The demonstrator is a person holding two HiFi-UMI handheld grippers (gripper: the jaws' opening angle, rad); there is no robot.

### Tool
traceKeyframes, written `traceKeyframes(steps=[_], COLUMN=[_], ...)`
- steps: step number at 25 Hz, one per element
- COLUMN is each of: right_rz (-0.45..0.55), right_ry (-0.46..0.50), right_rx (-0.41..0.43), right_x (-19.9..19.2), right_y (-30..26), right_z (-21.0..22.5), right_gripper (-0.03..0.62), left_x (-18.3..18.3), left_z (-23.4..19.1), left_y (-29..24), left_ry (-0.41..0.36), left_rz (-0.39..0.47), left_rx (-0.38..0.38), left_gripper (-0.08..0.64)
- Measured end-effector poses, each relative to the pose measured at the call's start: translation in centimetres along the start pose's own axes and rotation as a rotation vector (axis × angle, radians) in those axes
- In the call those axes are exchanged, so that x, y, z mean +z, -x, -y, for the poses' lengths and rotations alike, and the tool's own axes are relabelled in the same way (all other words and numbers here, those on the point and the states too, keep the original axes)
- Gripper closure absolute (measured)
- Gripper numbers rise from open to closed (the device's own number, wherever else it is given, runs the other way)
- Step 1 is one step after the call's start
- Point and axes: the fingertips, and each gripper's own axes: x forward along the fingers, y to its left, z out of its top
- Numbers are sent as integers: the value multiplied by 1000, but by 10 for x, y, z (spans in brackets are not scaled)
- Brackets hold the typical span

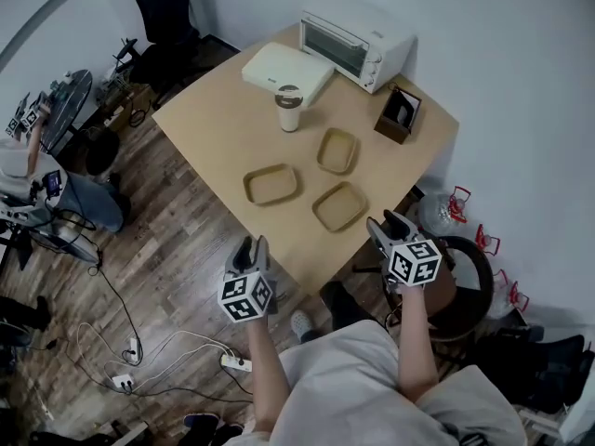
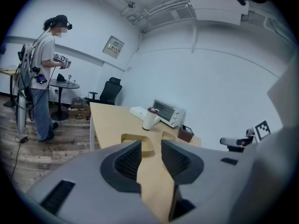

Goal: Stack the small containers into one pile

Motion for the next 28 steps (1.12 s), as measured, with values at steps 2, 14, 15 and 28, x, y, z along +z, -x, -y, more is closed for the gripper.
traceKeyframes(steps=[2, 14, 15, 28], right_rz=[-32, -185, -200, -374], right_ry=[16, 3, 2, 39], right_rx=[3, 86, 92, 155], right_x=[1, -16, -20, -79], right_y=[-17, -108, -114, -161], right_z=[17, 70, 73, 93], right_gripper=[380, 374, 374, 405], left_x=[-10, -61, -67, -134], left_z=[3, 57, 62, 76], left_y=[-17, -116, -123, -161], left_ry=[3, 43, 62, 306], left_rz=[-27, -149, -165, -269], left_rx=[11, 53, 57, 232], left_gripper=[434, 434, 434, 437])
